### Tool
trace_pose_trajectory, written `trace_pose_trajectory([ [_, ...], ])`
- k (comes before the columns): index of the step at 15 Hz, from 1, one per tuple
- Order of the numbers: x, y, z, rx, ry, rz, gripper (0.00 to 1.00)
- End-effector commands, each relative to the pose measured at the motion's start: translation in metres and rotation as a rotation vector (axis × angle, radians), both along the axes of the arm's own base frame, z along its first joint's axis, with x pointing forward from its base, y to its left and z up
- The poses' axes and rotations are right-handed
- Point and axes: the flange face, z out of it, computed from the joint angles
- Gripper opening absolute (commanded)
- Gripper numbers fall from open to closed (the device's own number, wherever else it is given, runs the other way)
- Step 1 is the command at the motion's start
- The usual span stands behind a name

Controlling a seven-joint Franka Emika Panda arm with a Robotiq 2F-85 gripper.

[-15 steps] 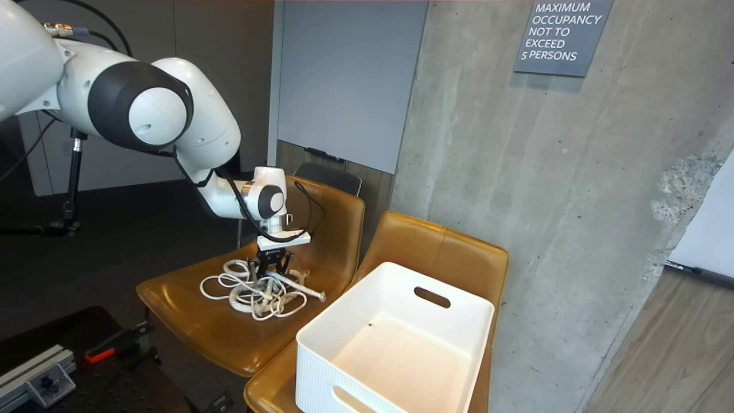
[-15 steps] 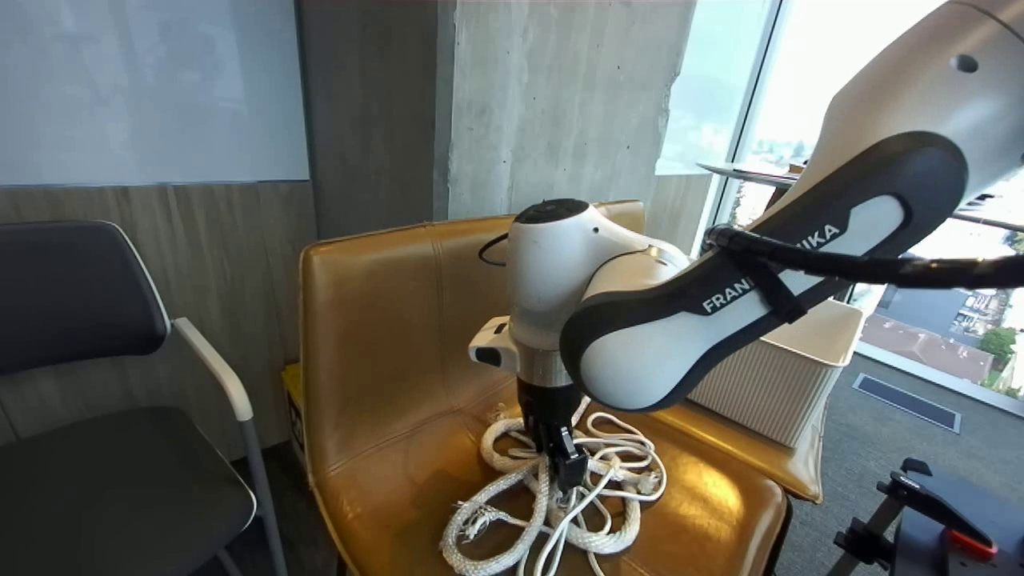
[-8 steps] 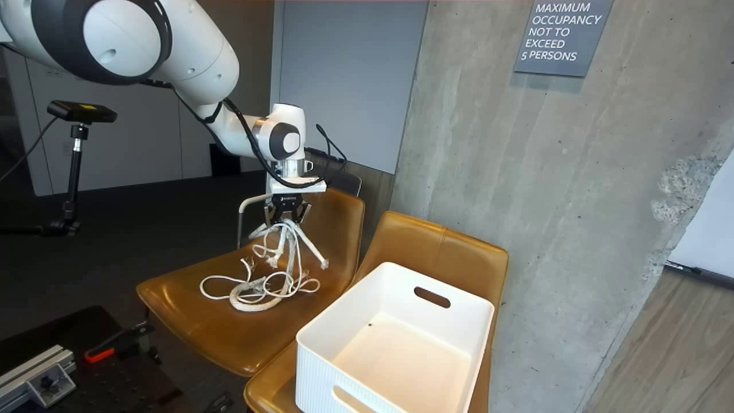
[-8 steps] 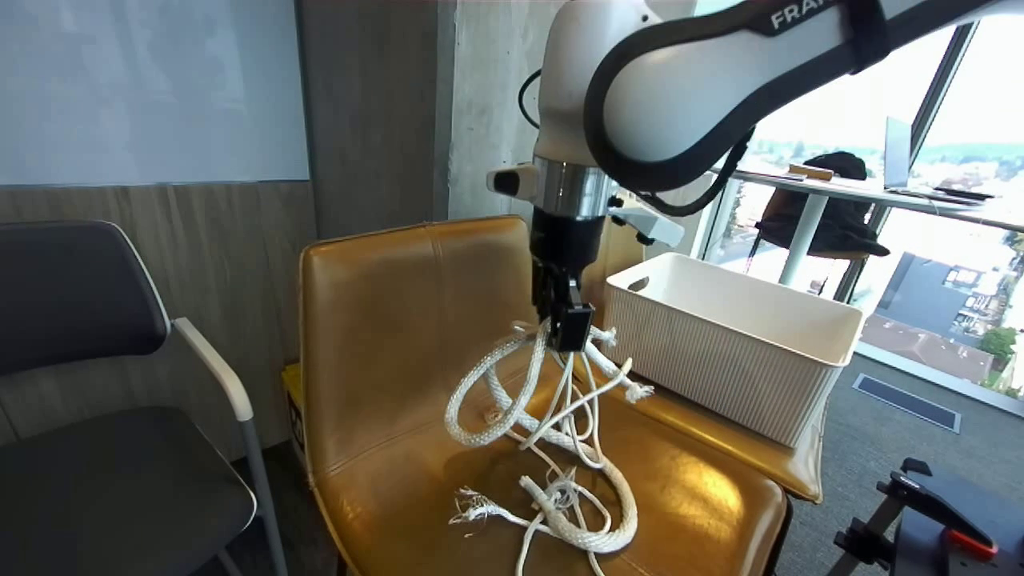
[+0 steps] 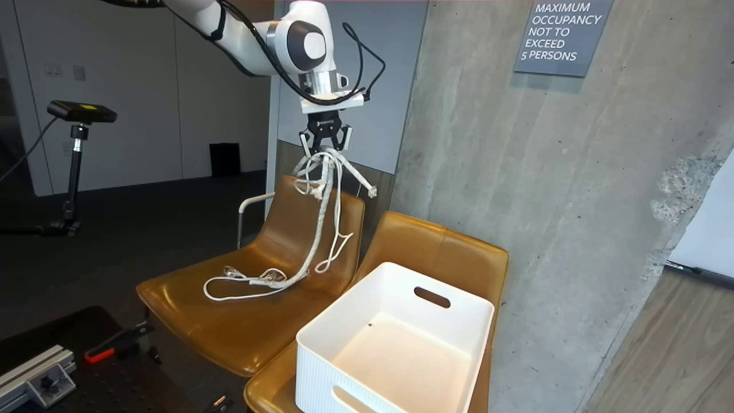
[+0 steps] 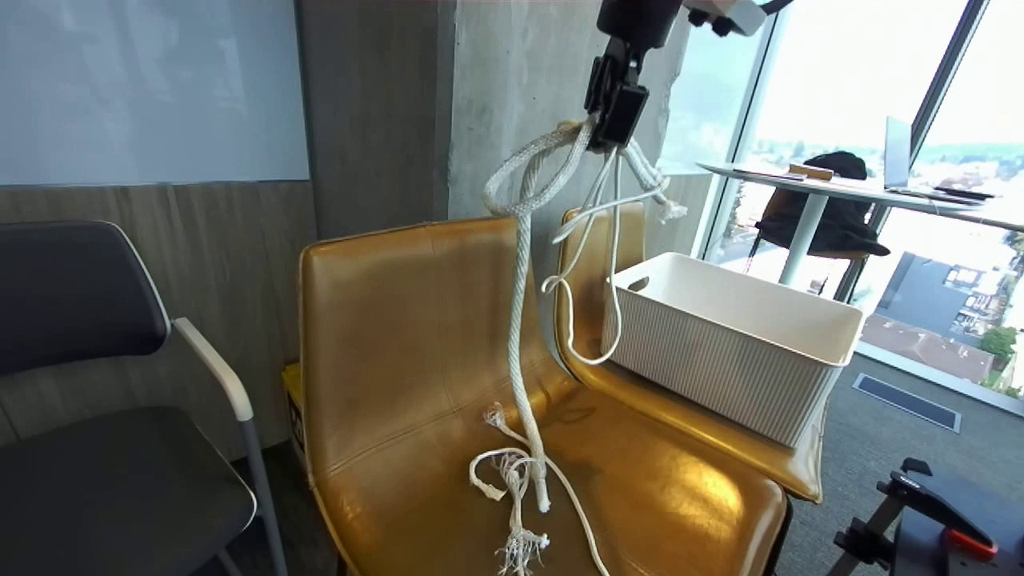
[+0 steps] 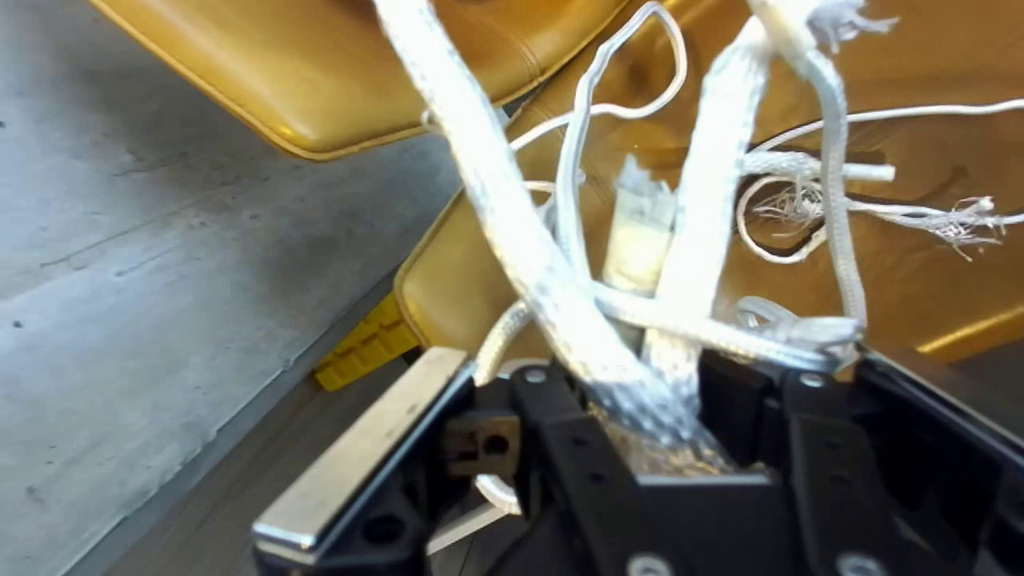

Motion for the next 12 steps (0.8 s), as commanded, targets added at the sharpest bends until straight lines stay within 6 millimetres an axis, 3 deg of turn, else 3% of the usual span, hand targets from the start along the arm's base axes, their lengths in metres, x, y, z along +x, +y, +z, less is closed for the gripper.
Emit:
trace_pose_trajectory([
  [1, -0.008, -0.043, 0.090, -0.017, -0.070, -0.068, 0.04],
  [7, -0.037, -0.132, 0.220, -0.057, -0.192, -0.211, 0.04],
  [12, -0.079, -0.214, 0.286, -0.079, -0.230, -0.324, 0.04],
])
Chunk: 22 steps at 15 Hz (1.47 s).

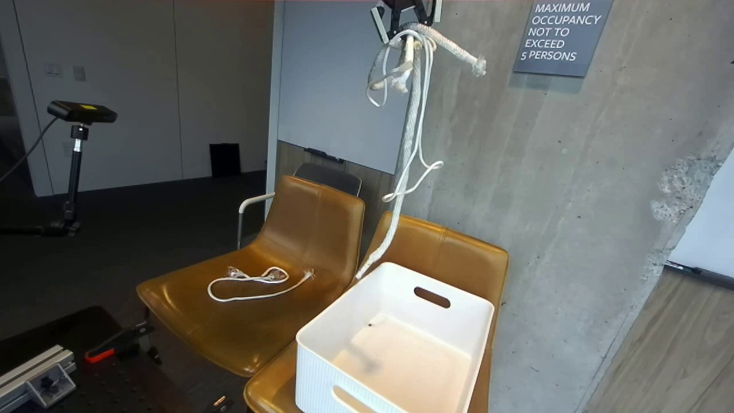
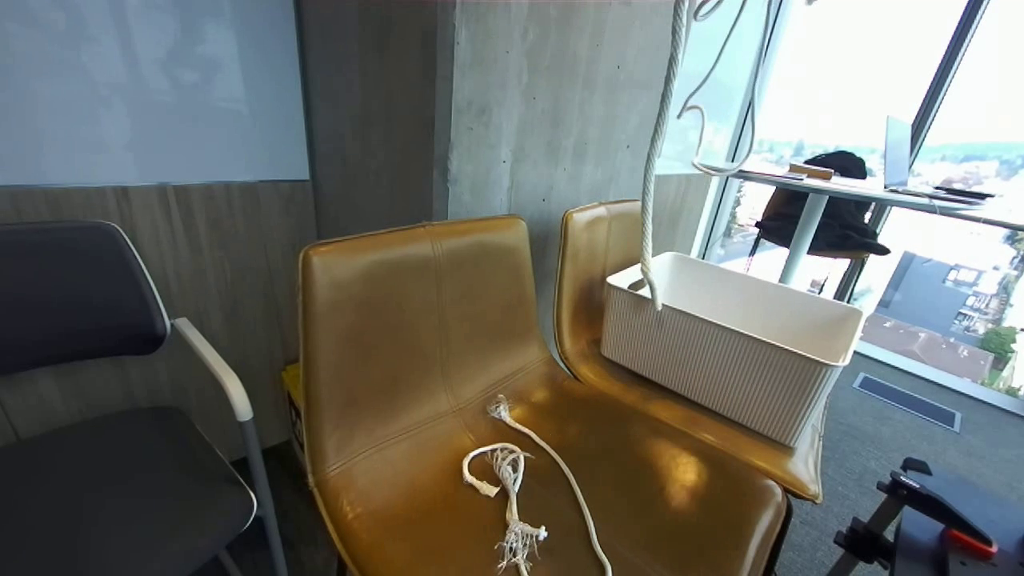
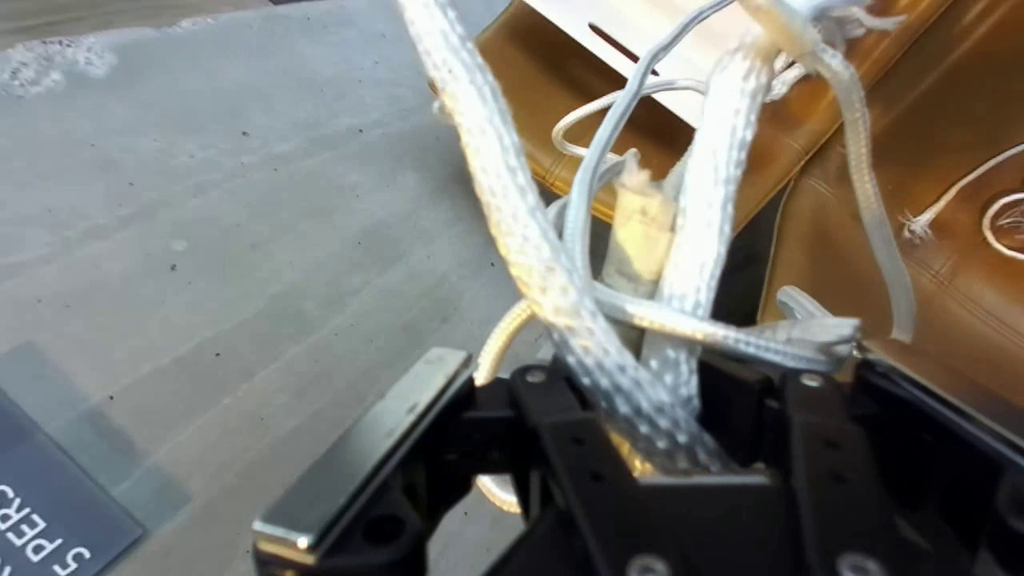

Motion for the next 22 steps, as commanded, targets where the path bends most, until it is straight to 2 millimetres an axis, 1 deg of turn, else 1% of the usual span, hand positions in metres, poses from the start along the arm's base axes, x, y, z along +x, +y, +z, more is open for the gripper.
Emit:
trace_pose_trajectory([
  [1, -0.026, -0.056, 0.037, 0.001, -0.015, -0.054, 0.04],
  [3, -0.044, -0.092, 0.044, 0.003, -0.009, -0.092, 0.04],
  [5, -0.056, -0.126, 0.044, 0.022, -0.002, -0.116, 0.04],
  [7, -0.059, -0.147, 0.034, 0.056, 0.010, -0.129, 0.04],
  [8, -0.057, -0.153, 0.027, 0.073, 0.015, -0.131, 0.04],
  [10, -0.050, -0.160, 0.010, 0.111, 0.033, -0.135, 0.04],
  [14, -0.033, -0.165, -0.027, 0.169, 0.081, -0.127, 0.04],
  [16, -0.029, -0.172, -0.040, 0.181, 0.102, -0.130, 0.04],
  [19, -0.028, -0.183, -0.052, 0.196, 0.118, -0.141, 0.04],
  [22, -0.021, -0.180, -0.064, 0.230, 0.124, -0.139, 0.04],
])
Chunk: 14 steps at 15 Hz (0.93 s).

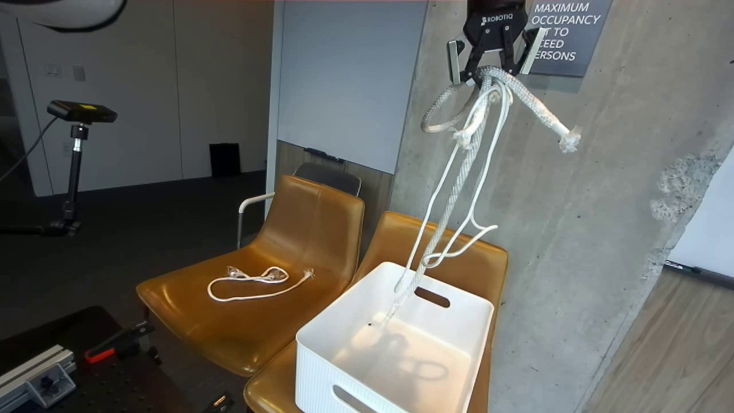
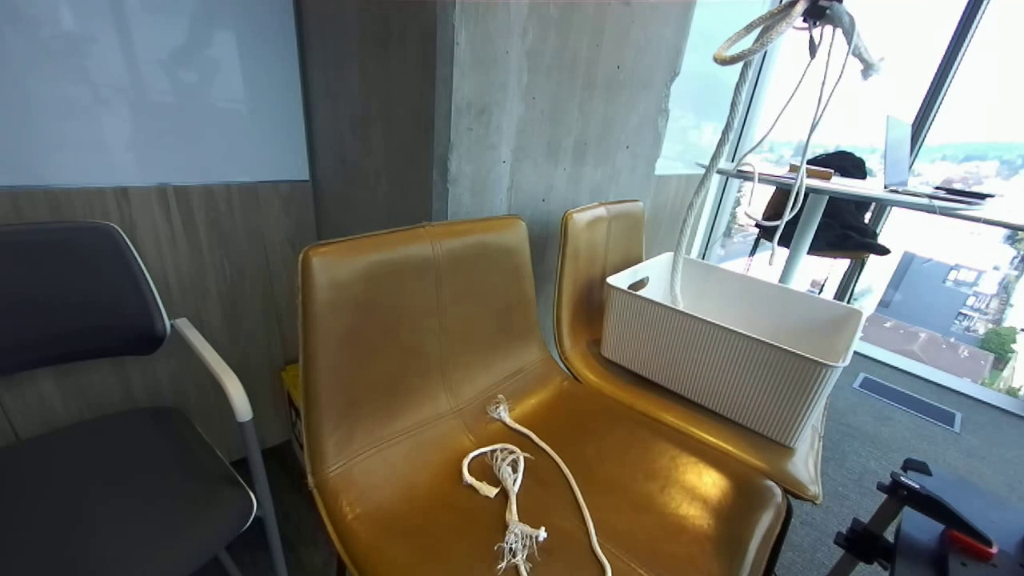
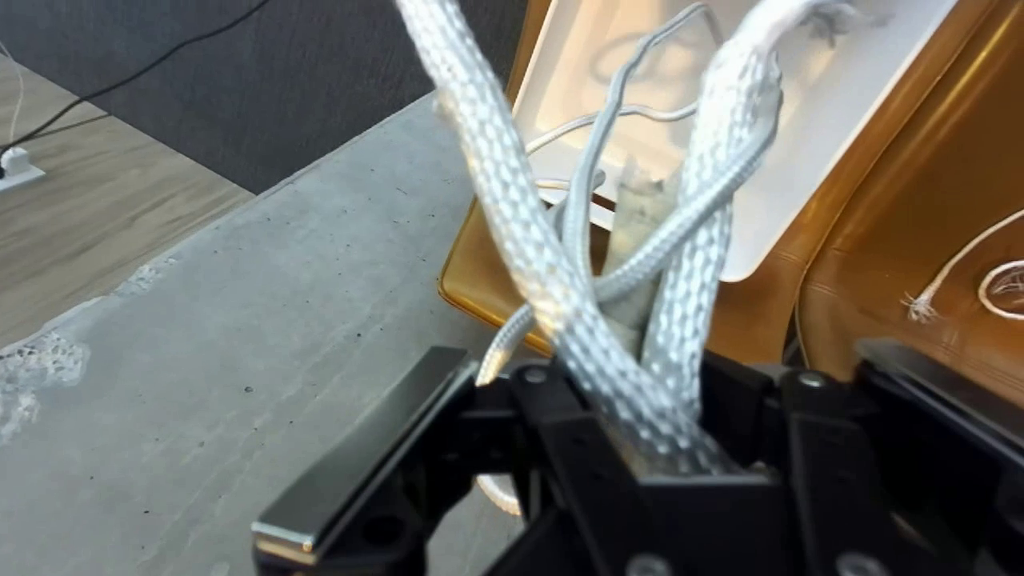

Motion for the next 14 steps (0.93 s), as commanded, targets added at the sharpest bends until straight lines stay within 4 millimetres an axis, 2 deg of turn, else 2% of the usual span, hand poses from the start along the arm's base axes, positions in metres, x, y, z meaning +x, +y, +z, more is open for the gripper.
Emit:
trace_pose_trajectory([
  [1, 0.002, 0.005, -0.005, 0.065, -0.006, 0.014, 0.04],
  [5, 0.009, 0.013, -0.020, 0.105, 0.007, 0.029, 0.04],
  [11, 0.011, 0.007, -0.039, 0.115, 0.046, 0.022, 0.04],
  [12, 0.011, 0.007, -0.042, 0.114, 0.051, 0.019, 0.26],
  [13, 0.012, 0.009, -0.044, 0.114, 0.058, 0.021, 0.43],
  [14, 0.012, 0.011, -0.046, 0.115, 0.062, 0.021, 0.48],
])
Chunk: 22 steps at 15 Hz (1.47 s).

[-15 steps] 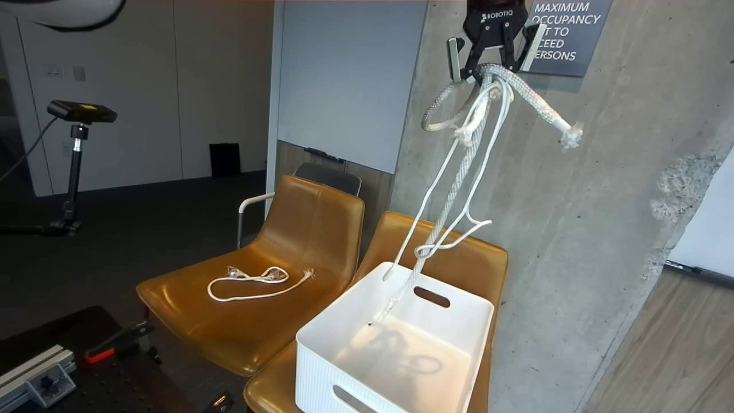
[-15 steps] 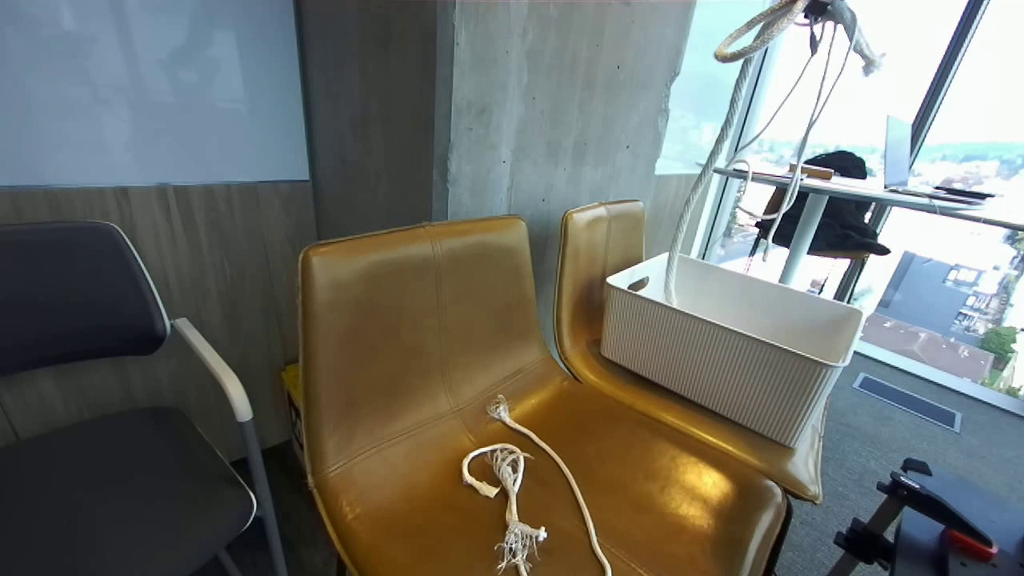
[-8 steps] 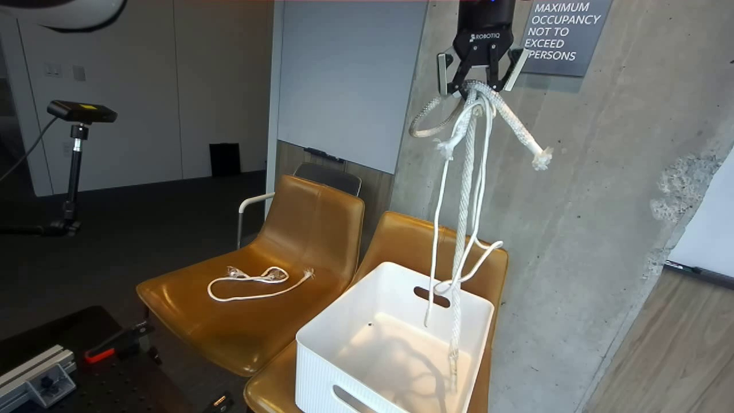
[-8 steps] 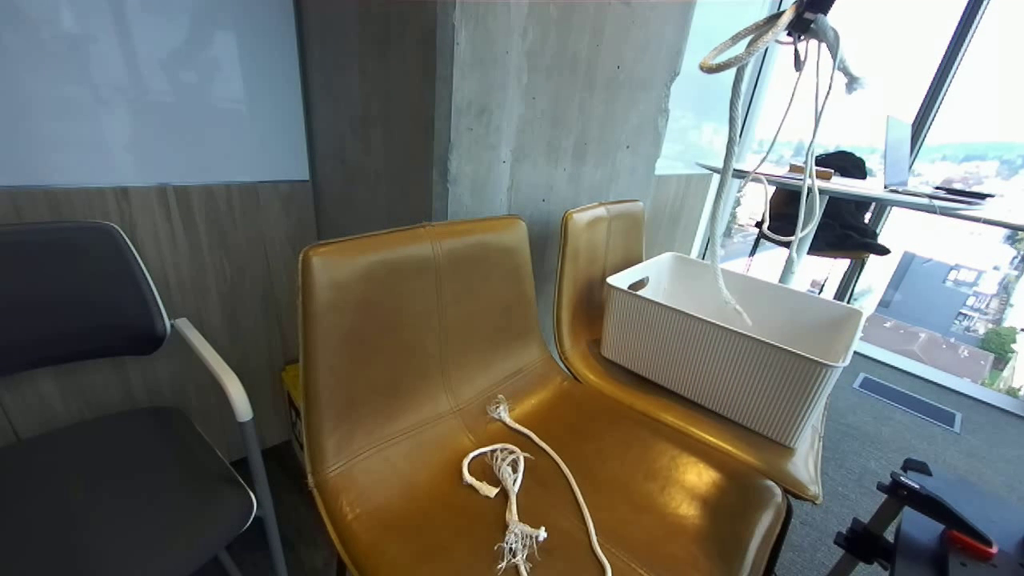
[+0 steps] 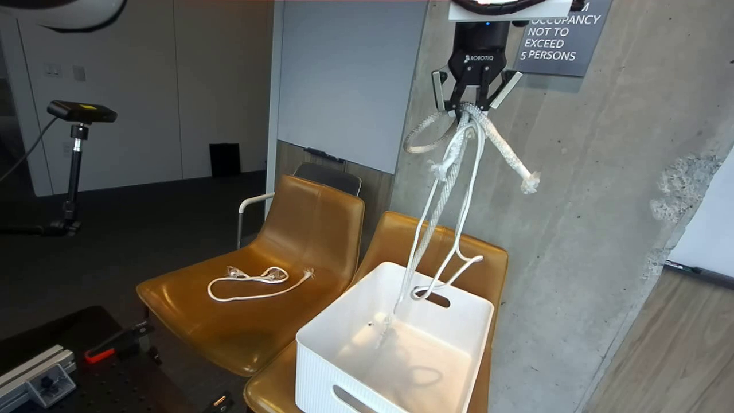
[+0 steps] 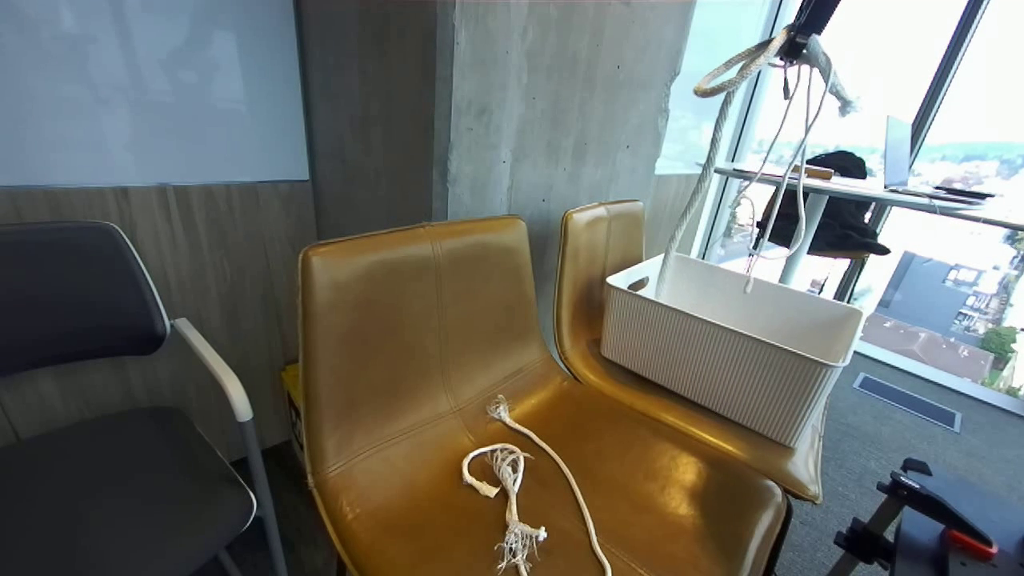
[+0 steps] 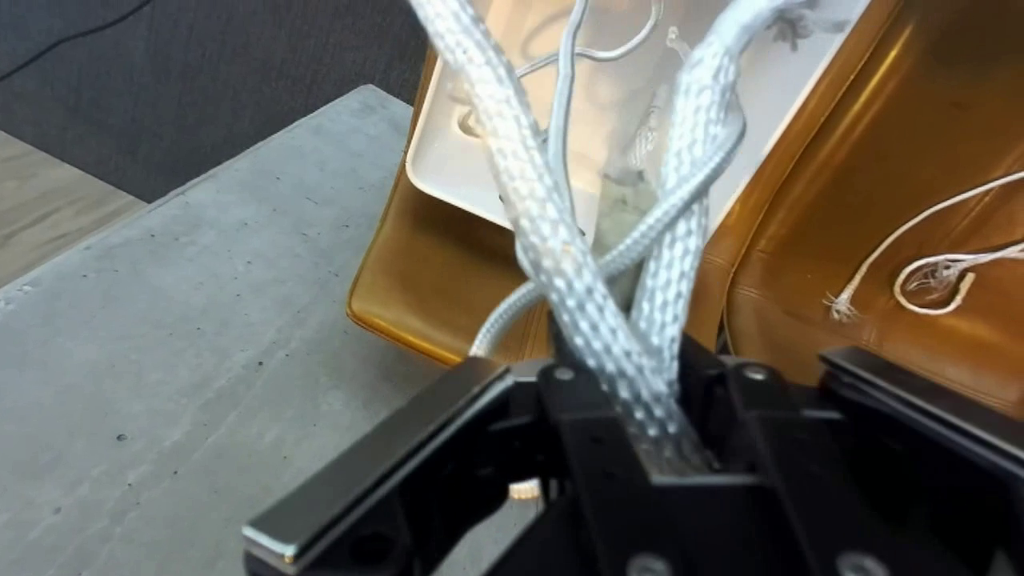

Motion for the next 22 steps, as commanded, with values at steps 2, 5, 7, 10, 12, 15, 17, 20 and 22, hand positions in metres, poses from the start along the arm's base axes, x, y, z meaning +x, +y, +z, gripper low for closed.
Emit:
trace_pose_trajectory([
  [2, -0.001, 0.007, 0.000, 0.012, 0.002, 0.002, 0.62],
  [5, 0.001, 0.013, -0.002, 0.011, 0.007, 0.010, 0.84],
  [7, 0.003, 0.019, -0.002, 0.010, 0.008, 0.018, 0.98],
  [10, 0.006, 0.028, -0.006, 0.017, 0.013, 0.030, 1.00],
  [12, 0.010, 0.043, -0.010, 0.023, 0.016, 0.058, 1.00],
  [15, 0.022, 0.083, -0.028, 0.044, 0.034, 0.113, 1.00],
  [17, 0.028, 0.125, -0.051, 0.067, 0.050, 0.149, 1.00],
  [20, 0.035, 0.183, -0.087, 0.081, 0.063, 0.209, 1.00],
  [22, 0.036, 0.220, -0.113, 0.070, 0.057, 0.236, 1.00],
])
